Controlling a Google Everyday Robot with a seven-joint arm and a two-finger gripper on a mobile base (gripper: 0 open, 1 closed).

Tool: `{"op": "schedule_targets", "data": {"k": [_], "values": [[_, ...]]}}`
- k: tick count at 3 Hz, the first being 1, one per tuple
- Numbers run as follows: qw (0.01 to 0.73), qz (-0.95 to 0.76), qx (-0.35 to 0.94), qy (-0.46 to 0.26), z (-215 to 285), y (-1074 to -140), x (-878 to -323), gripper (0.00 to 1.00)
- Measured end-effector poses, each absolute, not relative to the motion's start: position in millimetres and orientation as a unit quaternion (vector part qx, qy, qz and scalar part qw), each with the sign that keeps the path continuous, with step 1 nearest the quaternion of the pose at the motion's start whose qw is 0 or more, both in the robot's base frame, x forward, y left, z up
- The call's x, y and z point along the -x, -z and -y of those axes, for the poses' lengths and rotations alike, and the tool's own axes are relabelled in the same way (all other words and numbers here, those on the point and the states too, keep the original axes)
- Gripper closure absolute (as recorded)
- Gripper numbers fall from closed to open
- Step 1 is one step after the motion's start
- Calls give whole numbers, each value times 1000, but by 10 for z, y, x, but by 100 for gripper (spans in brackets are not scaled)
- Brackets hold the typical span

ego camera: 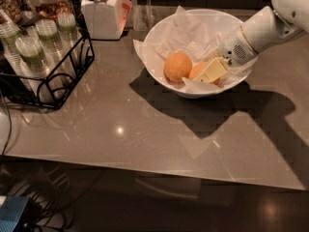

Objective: Pick orange from white bowl

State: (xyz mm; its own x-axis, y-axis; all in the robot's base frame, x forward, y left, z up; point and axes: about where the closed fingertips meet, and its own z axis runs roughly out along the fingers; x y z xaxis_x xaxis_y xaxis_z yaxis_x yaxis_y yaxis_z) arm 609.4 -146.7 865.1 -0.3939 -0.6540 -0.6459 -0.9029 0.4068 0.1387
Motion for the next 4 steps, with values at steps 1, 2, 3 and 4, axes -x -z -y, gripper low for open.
{"op": "schedule_targets", "data": {"k": [1, 2, 3, 4], "values": [[244, -804, 485, -244, 1455, -8570, -6100, 34], [244, -804, 485, -244, 1454, -8569, -6100, 53], [244, -803, 486, -244, 1446, -8569, -6100, 76], [261, -794, 493, -242, 1402, -8684, -6083, 98]]}}
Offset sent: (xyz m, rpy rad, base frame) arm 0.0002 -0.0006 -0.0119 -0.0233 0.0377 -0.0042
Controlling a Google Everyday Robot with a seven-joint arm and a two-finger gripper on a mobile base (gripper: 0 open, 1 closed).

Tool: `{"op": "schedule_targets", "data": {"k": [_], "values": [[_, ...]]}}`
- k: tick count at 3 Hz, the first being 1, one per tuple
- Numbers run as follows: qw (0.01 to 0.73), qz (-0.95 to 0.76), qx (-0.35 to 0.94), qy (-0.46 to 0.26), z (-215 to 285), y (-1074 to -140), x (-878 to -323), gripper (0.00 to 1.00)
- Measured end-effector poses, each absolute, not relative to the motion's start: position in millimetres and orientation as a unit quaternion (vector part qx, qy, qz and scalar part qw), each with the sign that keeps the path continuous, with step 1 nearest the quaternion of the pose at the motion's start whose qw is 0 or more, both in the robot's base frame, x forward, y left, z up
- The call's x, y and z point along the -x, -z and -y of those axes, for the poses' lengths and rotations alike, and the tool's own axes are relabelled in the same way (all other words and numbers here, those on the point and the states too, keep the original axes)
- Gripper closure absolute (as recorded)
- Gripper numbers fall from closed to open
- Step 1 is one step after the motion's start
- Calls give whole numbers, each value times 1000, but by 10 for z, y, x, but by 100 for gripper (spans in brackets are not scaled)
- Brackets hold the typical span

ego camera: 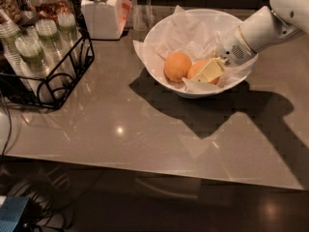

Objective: Pick orange from white bowl

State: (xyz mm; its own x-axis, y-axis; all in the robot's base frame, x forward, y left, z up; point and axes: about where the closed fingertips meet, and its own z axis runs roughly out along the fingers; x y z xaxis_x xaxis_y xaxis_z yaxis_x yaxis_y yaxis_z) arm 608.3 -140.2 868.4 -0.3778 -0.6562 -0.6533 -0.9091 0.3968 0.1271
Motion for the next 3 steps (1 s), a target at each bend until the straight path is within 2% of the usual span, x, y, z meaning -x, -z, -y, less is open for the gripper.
{"op": "schedule_targets", "data": {"k": [3], "values": [[336, -734, 548, -220, 1233, -9416, -5730, 100]]}}
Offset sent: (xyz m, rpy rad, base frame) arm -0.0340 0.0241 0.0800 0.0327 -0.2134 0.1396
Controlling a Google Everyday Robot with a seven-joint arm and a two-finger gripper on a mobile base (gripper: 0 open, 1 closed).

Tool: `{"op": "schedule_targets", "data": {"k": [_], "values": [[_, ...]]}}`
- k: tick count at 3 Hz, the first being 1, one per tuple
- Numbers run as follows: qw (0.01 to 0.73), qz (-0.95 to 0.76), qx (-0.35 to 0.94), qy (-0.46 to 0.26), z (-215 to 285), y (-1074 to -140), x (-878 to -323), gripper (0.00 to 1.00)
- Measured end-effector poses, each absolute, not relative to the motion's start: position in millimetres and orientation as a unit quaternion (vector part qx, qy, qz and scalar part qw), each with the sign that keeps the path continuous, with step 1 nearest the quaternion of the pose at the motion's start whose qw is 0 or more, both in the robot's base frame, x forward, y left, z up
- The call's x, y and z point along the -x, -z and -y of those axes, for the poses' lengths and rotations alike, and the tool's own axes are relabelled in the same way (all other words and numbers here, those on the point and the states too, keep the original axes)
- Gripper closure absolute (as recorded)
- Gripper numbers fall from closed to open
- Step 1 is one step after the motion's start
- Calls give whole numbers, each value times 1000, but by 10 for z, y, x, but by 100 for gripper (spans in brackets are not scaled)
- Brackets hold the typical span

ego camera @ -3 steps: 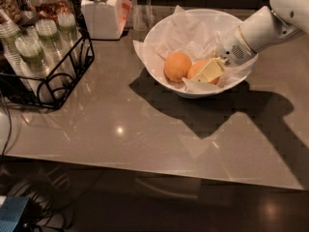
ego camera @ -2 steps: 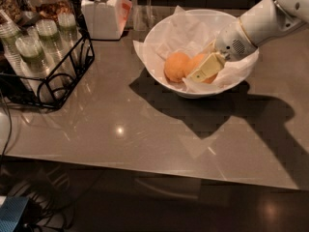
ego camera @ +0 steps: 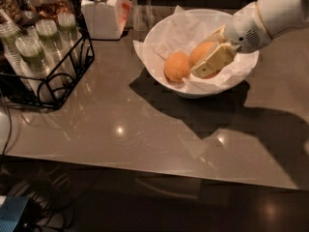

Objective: Pick orange from white bowl

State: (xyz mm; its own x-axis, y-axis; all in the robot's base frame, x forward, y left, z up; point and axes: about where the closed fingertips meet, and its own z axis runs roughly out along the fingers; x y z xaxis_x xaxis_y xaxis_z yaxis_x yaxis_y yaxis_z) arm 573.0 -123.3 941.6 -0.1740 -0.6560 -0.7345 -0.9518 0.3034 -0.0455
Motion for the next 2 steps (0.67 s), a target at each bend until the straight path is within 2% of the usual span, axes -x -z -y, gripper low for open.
{"op": "schedule_targets", "data": {"k": [2], "values": [[407, -717, 530, -199, 1421, -9820, -5350, 100]]}}
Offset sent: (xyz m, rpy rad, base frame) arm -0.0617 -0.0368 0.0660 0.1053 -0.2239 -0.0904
